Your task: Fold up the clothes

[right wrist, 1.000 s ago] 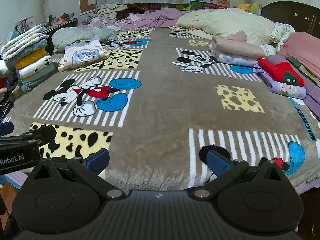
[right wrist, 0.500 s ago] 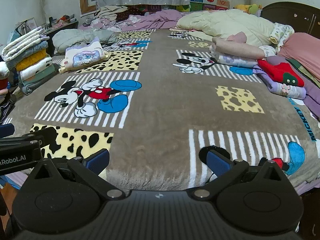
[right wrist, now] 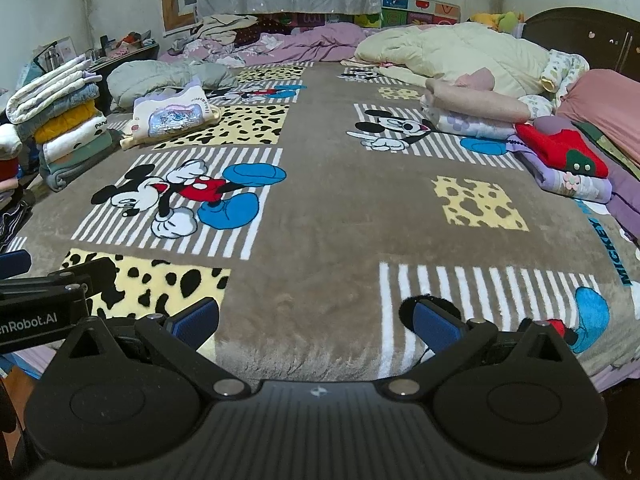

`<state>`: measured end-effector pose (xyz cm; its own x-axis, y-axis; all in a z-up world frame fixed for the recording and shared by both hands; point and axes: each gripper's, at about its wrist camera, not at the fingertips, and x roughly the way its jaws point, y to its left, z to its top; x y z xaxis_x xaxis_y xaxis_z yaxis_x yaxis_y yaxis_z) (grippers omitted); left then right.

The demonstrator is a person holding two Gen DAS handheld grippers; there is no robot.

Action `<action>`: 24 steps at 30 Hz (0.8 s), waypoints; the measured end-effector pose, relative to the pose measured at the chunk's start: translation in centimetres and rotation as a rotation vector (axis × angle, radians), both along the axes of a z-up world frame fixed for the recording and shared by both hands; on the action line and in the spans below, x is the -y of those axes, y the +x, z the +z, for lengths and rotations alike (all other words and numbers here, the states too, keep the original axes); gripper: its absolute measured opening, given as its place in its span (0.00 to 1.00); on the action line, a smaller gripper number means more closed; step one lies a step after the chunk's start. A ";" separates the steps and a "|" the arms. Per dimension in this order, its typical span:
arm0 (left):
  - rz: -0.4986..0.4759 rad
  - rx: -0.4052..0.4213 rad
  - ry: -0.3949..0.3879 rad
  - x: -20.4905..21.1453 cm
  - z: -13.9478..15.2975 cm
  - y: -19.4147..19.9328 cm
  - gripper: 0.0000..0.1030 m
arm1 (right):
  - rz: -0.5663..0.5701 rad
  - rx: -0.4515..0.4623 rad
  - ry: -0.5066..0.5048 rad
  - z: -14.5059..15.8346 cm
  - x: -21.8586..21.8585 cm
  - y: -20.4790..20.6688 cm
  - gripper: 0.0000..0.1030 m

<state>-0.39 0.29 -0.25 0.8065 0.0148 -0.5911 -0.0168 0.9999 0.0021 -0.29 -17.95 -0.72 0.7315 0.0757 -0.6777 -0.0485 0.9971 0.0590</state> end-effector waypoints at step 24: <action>0.014 0.017 0.004 0.0 0.7 -0.8 1.00 | 0.015 0.018 0.007 0.4 -0.2 -0.5 1.00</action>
<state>-1.18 0.33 0.46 0.8160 0.0283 -0.5773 -0.0306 0.9995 0.0058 -0.82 -17.71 -0.33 0.7421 0.0916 -0.6641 -0.0650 0.9958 0.0647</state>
